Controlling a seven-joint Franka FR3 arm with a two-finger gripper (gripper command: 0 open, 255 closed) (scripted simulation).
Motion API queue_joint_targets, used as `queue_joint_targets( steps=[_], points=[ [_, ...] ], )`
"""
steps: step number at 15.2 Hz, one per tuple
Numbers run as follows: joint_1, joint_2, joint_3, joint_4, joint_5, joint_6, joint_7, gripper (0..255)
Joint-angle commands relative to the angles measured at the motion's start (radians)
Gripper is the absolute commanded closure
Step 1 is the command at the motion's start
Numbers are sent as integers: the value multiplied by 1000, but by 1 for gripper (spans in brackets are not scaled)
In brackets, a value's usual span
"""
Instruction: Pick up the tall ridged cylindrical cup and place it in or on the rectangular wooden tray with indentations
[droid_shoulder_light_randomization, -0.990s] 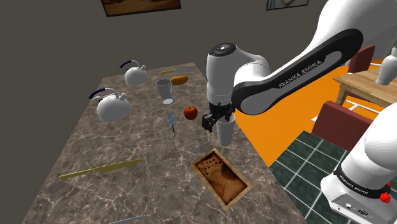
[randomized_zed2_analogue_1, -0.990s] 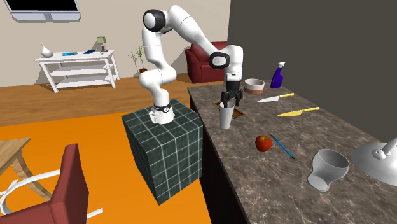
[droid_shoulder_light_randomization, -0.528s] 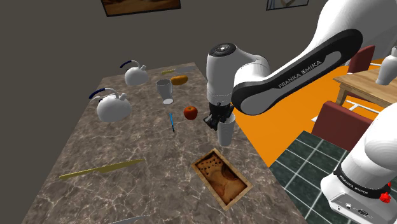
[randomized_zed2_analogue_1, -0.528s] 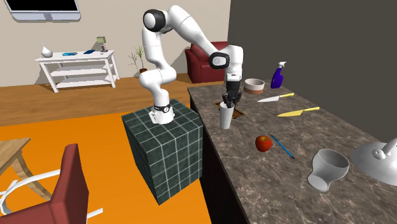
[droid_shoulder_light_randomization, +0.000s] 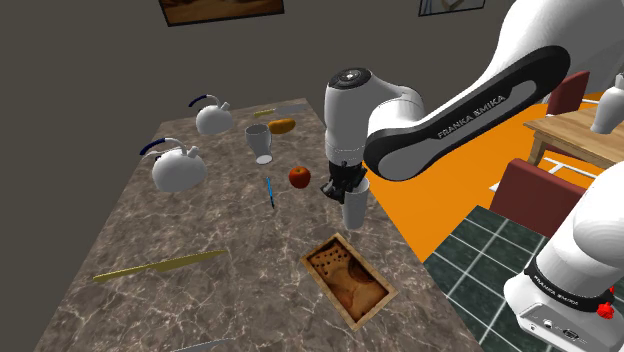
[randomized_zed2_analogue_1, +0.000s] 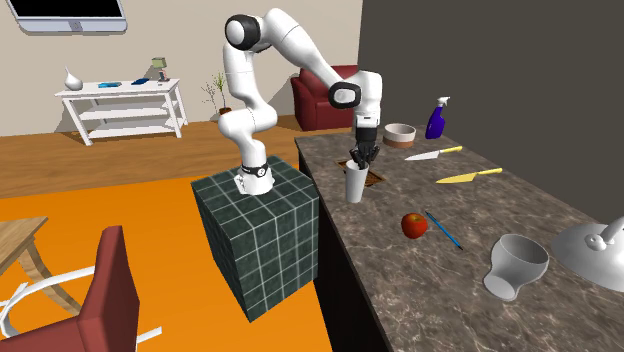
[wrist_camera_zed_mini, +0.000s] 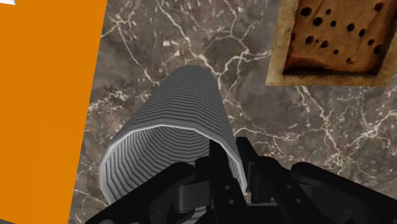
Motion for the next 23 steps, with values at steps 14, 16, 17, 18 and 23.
queue_joint_targets(
  steps=[14,16,17,18,23],
  points=[
    [18,-104,-29,102,86,-184,-90,255],
    [19,-114,-33,120,94,-211,-99,255],
    [20,-119,-35,130,97,-224,-103,255],
    [20,-123,-37,139,100,-237,-107,255],
    [22,-142,-45,190,112,-303,-126,255]
  ],
)
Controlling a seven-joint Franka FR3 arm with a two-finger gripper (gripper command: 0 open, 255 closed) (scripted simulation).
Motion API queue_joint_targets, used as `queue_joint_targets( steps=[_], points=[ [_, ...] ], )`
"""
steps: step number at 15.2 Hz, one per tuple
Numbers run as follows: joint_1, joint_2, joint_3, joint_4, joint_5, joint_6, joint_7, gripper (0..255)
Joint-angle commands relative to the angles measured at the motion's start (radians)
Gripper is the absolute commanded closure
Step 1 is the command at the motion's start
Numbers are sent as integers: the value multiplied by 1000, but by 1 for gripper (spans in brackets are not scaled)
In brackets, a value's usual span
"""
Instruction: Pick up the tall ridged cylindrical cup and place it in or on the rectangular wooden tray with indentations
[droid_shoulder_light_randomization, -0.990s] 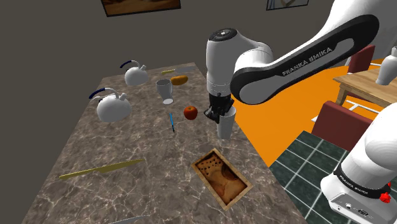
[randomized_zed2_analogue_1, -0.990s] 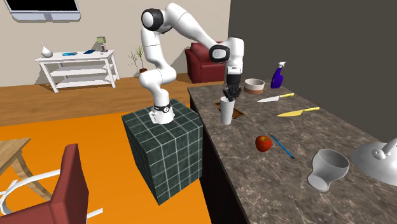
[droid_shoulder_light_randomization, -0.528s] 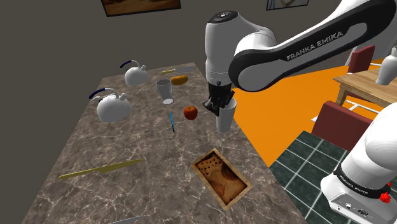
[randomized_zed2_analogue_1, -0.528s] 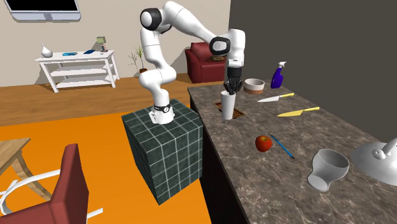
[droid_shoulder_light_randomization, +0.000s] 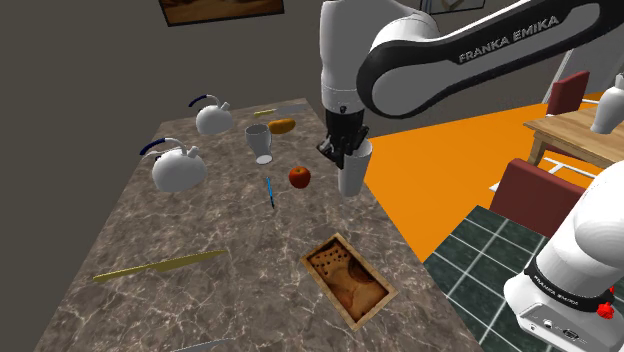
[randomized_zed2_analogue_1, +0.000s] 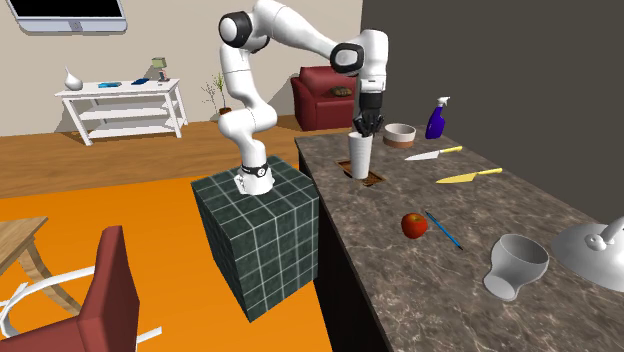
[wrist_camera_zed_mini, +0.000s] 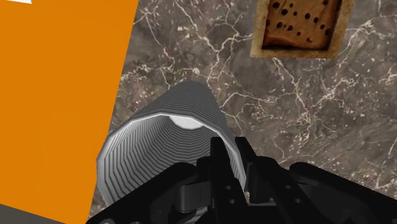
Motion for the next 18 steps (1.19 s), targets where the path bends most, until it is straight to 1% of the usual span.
queue_joint_targets(
  steps=[1,8,14,15,18],
  points=[
    [11,-16,10,10,11,-27,12,255],
    [72,-33,112,87,37,-134,157,255],
    [109,5,217,198,31,-228,300,255],
    [111,10,226,208,29,-235,311,255],
    [113,12,230,170,28,-196,319,255]
  ],
)
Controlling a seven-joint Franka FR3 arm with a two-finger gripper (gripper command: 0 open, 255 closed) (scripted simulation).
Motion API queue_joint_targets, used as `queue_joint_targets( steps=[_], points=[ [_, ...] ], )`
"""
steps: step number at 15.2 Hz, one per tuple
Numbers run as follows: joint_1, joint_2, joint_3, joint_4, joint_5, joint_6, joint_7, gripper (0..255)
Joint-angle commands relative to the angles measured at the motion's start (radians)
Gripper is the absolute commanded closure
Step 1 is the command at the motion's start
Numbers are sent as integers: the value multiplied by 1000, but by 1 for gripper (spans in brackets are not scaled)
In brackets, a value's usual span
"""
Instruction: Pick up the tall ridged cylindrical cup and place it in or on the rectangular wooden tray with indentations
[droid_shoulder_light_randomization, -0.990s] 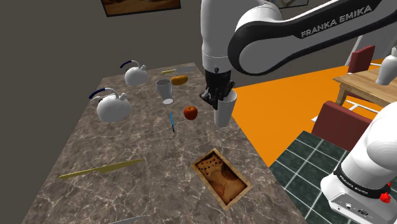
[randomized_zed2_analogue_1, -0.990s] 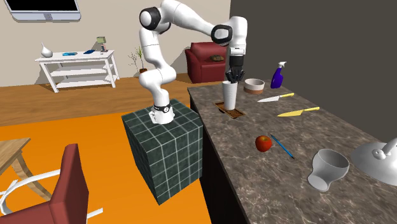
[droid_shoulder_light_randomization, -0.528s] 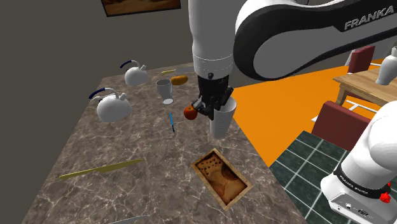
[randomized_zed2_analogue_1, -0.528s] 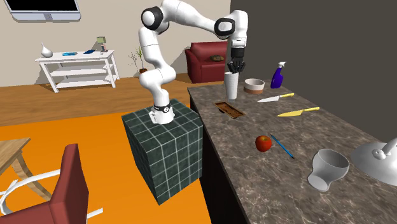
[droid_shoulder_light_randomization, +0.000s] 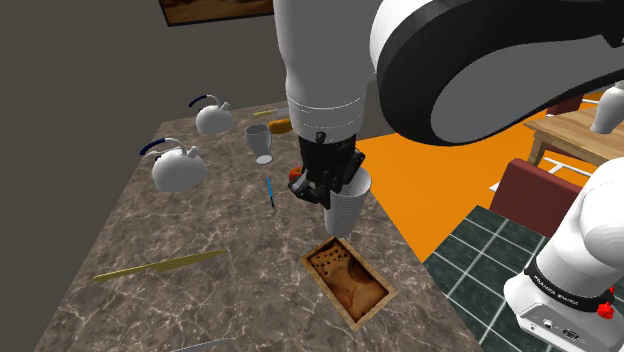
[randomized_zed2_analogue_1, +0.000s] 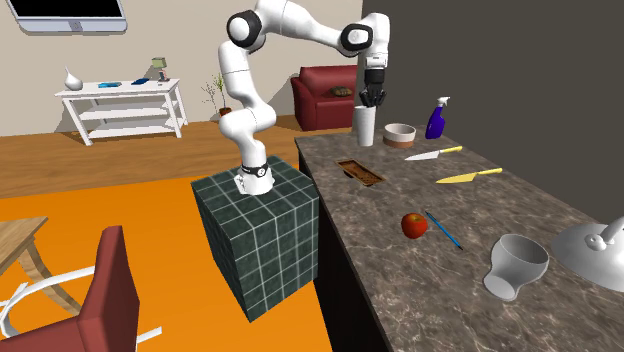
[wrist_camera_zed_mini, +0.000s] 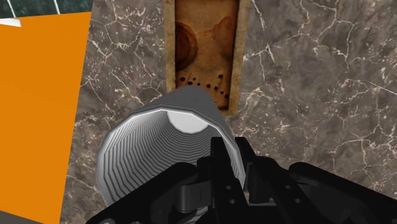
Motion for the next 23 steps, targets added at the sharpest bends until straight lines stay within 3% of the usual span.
queue_joint_targets(
  steps=[1,20,23],
  points=[
    [1,3,5,-20,-2,22,9,255],
    [-9,86,52,-210,-68,267,98,255],
    [-9,86,52,-211,-68,267,98,255]
  ],
)
